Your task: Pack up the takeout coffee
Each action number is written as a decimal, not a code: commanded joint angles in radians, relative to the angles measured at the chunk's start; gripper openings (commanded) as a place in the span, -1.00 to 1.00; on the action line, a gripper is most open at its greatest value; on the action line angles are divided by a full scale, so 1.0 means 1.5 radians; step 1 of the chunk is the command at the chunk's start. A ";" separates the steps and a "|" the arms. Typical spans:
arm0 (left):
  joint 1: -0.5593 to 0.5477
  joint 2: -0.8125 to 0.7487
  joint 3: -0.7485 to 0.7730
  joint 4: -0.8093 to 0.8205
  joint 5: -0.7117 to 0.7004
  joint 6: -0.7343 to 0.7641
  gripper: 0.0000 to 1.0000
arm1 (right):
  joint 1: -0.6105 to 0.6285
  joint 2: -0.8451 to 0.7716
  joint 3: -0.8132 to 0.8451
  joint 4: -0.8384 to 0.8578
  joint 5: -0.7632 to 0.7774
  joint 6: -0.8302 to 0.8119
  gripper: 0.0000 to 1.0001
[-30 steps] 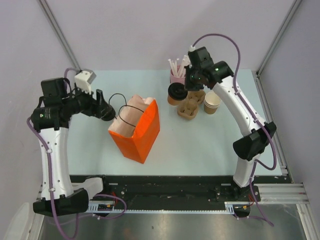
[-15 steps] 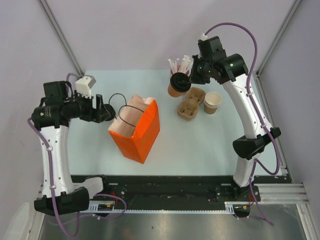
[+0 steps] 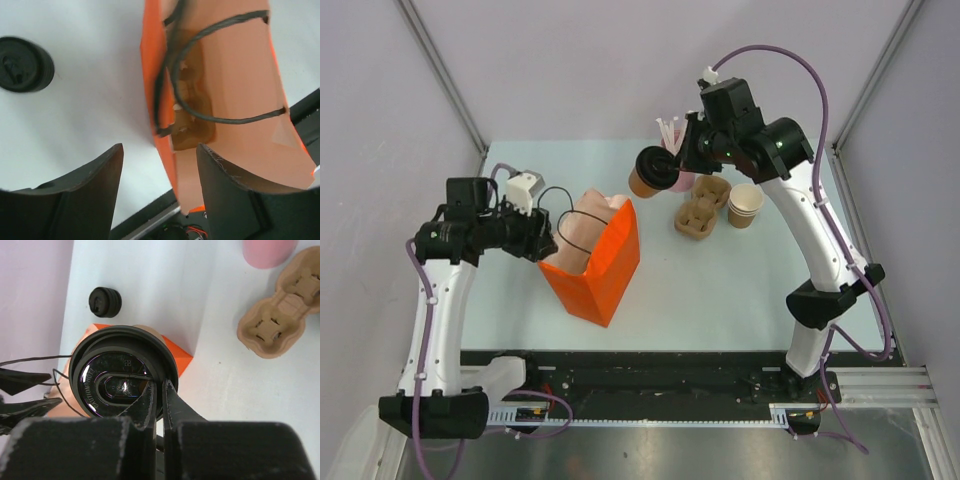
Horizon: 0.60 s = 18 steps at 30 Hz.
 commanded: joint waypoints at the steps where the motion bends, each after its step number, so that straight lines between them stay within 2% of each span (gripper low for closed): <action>1: -0.062 -0.039 -0.058 0.079 -0.006 -0.012 0.29 | 0.029 -0.018 0.028 0.051 0.004 -0.011 -1.00; 3: -0.083 -0.054 -0.079 0.109 -0.030 -0.021 0.29 | 0.043 -0.019 0.028 0.079 0.004 -0.008 -1.00; 6: -0.093 -0.057 -0.084 0.136 -0.061 -0.020 0.12 | 0.059 -0.020 0.029 0.105 0.005 -0.003 -1.00; 7: -0.101 -0.056 -0.082 0.140 -0.066 -0.016 -0.08 | 0.063 -0.018 0.029 0.108 0.002 -0.004 -1.00; 11: -0.161 -0.070 -0.061 0.144 -0.041 0.000 -0.57 | 0.082 -0.015 0.030 0.115 -0.002 -0.012 -1.00; 12: -0.179 -0.079 -0.063 0.145 -0.032 0.004 -0.80 | 0.087 -0.017 0.031 0.110 0.000 -0.018 -1.00; 13: -0.188 -0.083 -0.065 0.145 -0.031 0.006 -0.94 | 0.086 -0.017 0.030 0.105 0.001 -0.021 -1.00; 18: -0.214 -0.111 -0.064 0.146 -0.071 0.052 -0.99 | 0.087 -0.026 0.053 0.075 -0.007 -0.040 -1.00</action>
